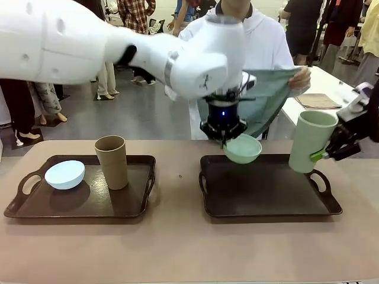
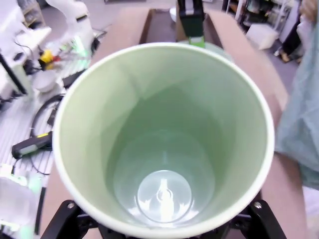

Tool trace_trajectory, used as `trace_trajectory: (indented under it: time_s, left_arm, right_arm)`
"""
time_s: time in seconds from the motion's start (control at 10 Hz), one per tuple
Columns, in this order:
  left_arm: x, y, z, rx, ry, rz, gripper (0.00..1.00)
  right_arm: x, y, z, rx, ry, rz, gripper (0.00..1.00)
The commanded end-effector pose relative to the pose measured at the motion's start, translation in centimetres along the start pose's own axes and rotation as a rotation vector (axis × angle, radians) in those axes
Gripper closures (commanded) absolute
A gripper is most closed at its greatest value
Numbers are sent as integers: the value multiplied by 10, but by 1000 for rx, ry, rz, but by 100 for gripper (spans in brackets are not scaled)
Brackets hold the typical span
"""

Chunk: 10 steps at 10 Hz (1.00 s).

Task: Set up a tray with a mat and arrange the tableware.
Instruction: Pick up the Picnic Bowl and Reusable plastic cup from the Handle tray in front of the human's position and hold them in the air.

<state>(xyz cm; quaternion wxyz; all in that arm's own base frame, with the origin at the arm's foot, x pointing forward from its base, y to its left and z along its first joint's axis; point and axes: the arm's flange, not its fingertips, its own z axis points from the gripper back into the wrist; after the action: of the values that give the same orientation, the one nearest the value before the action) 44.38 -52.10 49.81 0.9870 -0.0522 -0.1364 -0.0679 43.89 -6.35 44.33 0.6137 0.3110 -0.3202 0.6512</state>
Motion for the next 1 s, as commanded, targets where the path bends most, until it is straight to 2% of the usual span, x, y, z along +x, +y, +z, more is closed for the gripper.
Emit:
trace_trajectory:
  time_s: [0.0, 0.4, 0.5, 0.9]
  left_arm:
    - [-22, -2, 38, 24, -62, -2, 100]
    - [-45, -13, 119, 67, -186, -1, 100]
    - [-32, -16, 100, 23, -119, -41, 100]
    - [-32, -16, 100, 23, -119, -41, 100]
  right_arm:
    - [45, 29, 15, -5, 65, -8, 78]
    - [115, 69, 53, -110, 95, 46, 78]
    - [99, 50, 48, -72, 82, 34, 78]
    - [99, 50, 48, -72, 82, 34, 78]
